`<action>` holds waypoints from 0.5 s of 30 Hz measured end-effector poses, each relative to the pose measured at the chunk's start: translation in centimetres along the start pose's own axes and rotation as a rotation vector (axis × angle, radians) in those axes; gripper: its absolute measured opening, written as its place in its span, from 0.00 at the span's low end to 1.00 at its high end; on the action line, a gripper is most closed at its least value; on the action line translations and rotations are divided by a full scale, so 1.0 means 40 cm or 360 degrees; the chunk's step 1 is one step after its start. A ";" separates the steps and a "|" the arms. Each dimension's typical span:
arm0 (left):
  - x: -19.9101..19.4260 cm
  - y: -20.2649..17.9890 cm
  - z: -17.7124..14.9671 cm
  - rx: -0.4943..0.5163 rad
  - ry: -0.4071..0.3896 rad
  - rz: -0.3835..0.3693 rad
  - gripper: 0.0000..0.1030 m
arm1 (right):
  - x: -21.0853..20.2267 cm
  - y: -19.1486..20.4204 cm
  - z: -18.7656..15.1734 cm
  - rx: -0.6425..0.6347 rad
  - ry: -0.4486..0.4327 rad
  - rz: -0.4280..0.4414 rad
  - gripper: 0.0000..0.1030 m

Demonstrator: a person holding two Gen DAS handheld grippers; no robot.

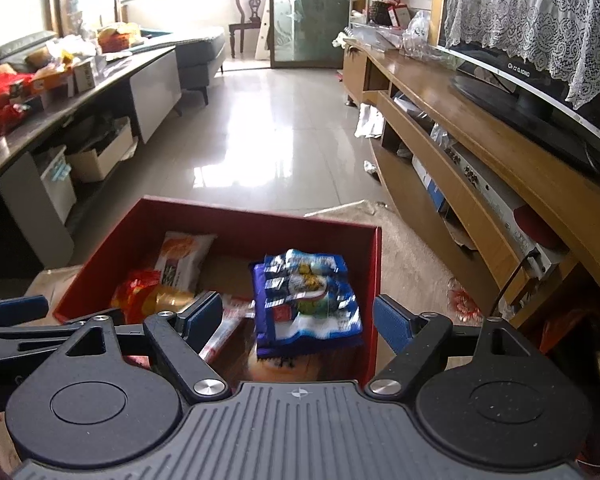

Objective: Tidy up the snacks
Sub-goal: 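Withdraw both tools to the white-green wafer packet and silver foil bag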

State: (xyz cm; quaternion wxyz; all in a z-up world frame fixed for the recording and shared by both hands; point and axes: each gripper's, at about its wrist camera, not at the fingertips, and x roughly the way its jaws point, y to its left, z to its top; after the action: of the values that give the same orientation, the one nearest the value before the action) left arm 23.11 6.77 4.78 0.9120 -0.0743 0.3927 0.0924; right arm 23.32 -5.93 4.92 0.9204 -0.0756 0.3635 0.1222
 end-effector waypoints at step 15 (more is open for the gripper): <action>-0.065 0.090 -0.204 -0.0142 0.0293 -0.0110 0.75 | -0.022 0.086 -0.126 -0.0182 0.0248 0.0103 0.84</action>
State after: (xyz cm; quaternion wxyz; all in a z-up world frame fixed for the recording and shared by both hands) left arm 14.81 8.29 0.89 0.8704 -0.1366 0.4676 0.0710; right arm 18.43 -3.94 1.69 0.8791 -0.1255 0.4287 0.1661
